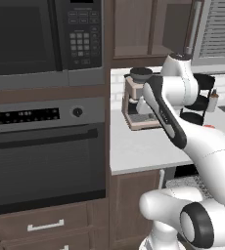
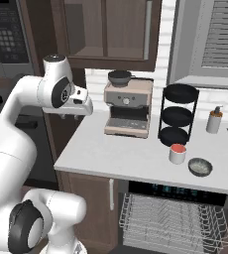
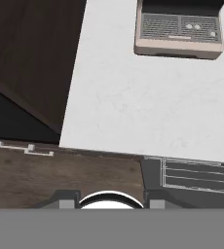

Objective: Pick up the cup and bowl from the counter, place them in the dishwasher, and close the dishwasher door.

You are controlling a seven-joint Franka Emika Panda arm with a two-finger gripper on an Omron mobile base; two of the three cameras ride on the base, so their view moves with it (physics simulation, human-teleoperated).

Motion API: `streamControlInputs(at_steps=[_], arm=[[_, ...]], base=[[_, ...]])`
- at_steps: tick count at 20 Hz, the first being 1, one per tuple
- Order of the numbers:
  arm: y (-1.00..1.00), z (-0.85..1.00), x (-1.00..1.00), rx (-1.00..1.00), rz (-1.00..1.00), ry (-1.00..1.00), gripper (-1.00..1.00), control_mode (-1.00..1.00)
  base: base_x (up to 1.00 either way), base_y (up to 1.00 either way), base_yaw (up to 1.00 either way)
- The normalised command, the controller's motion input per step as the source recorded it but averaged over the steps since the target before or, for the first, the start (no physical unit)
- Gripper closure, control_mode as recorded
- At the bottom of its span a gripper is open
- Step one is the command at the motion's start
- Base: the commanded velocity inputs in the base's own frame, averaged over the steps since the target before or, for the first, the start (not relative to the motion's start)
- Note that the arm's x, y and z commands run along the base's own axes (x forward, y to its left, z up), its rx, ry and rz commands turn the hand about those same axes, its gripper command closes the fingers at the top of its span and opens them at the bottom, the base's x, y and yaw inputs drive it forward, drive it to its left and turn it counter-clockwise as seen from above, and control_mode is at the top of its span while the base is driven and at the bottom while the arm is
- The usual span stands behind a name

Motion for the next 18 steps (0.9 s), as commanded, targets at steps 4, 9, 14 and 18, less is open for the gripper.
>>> streamControlInputs(at_steps=[4,9,14,18], arm=[[-0.11,-0.02,-0.02,0.00,0.00,0.00,-1.00,-1.00],[-0.37,-0.13,-0.04,0.03,-0.09,0.00,-1.00,-1.00],[-0.37,-0.05,-0.05,0.04,-0.09,0.00,-1.00,-1.00],[-0.07,-0.01,0.00,0.00,-0.03,0.00,-1.00,-1.00]], base=[[0.00,0.00,0.00],[0.00,0.00,0.00],[0.00,0.00,0.00],[0.00,0.00,0.00]])
